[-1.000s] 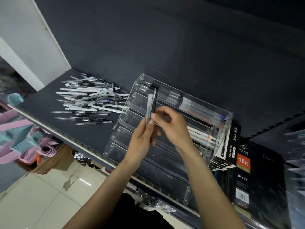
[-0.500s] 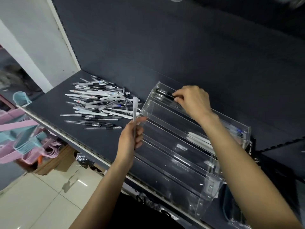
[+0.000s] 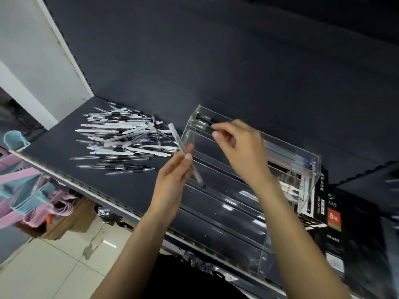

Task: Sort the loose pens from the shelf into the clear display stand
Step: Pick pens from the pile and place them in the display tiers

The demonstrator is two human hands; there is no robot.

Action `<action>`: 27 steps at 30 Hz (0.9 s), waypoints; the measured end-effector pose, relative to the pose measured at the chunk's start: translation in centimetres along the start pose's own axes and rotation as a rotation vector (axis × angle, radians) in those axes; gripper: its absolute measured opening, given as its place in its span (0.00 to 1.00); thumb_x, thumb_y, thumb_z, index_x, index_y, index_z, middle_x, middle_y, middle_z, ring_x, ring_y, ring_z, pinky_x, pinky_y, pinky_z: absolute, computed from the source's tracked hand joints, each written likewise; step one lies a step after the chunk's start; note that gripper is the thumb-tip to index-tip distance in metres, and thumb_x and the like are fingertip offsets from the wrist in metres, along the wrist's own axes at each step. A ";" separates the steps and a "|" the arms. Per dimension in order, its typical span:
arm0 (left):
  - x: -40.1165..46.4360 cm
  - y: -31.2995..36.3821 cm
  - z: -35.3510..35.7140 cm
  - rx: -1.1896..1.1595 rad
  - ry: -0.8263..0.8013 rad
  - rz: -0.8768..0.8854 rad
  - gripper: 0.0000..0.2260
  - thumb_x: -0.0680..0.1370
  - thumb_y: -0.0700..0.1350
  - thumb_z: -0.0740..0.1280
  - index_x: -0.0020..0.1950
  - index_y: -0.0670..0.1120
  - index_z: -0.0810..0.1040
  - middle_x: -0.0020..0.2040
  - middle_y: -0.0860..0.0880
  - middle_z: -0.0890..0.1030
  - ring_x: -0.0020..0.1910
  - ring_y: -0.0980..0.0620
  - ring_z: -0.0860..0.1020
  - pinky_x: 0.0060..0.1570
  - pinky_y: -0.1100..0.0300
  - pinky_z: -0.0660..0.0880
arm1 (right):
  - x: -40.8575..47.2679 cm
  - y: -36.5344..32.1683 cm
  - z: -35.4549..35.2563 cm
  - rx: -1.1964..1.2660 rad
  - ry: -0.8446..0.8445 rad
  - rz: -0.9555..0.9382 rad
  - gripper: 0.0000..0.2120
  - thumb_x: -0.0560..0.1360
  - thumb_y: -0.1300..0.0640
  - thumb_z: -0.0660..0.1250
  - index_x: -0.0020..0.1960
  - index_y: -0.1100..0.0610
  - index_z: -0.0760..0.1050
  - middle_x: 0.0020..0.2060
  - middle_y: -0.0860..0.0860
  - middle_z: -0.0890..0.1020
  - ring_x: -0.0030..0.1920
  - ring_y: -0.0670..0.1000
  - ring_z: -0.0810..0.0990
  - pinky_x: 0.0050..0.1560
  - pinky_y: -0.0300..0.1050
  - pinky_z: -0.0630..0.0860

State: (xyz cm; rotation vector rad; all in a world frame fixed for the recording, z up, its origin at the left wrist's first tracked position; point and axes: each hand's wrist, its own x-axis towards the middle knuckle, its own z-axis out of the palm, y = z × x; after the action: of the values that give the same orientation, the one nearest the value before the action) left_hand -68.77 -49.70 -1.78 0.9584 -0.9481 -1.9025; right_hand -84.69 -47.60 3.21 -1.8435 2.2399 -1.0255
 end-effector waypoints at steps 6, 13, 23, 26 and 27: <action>0.4 -0.3 4.8 0.243 -0.155 0.152 0.04 0.76 0.42 0.68 0.46 0.45 0.82 0.53 0.57 0.83 0.54 0.54 0.80 0.54 0.60 0.77 | -5.8 0.8 -2.4 0.126 0.002 0.140 0.06 0.72 0.54 0.71 0.50 0.51 0.81 0.41 0.43 0.84 0.40 0.41 0.81 0.44 0.43 0.79; 5.9 -1.5 6.1 1.184 -0.218 0.895 0.15 0.79 0.50 0.61 0.63 0.46 0.78 0.58 0.48 0.79 0.59 0.50 0.75 0.62 0.51 0.72 | -6.0 9.0 -9.0 -0.308 0.178 0.275 0.06 0.75 0.56 0.68 0.50 0.53 0.82 0.46 0.48 0.81 0.43 0.51 0.80 0.42 0.44 0.75; 7.2 -3.3 8.3 1.520 -0.308 0.984 0.16 0.77 0.52 0.57 0.58 0.48 0.79 0.53 0.51 0.80 0.58 0.50 0.76 0.71 0.41 0.57 | -4.8 11.6 -9.1 -0.506 -0.150 0.275 0.10 0.79 0.52 0.61 0.56 0.50 0.80 0.52 0.47 0.80 0.54 0.53 0.77 0.44 0.45 0.68; 7.1 -3.6 8.6 1.535 -0.313 0.988 0.16 0.77 0.51 0.57 0.56 0.48 0.80 0.53 0.52 0.81 0.58 0.50 0.76 0.71 0.38 0.55 | -4.5 11.7 -8.9 -0.540 -0.194 0.273 0.11 0.80 0.53 0.60 0.56 0.51 0.79 0.52 0.49 0.80 0.53 0.55 0.78 0.44 0.46 0.71; 7.2 -3.6 8.7 1.543 -0.314 0.990 0.16 0.77 0.51 0.57 0.56 0.48 0.80 0.53 0.52 0.81 0.58 0.51 0.77 0.71 0.38 0.54 | -4.4 11.7 -8.9 -0.547 -0.196 0.270 0.10 0.79 0.54 0.61 0.55 0.52 0.79 0.51 0.49 0.79 0.51 0.56 0.78 0.44 0.46 0.72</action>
State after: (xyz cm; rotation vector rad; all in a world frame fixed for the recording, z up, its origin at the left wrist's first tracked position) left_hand -80.21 -52.22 -3.02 0.6166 -2.5452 -0.2258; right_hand -97.34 -39.01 2.45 -1.6268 2.7181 -0.1855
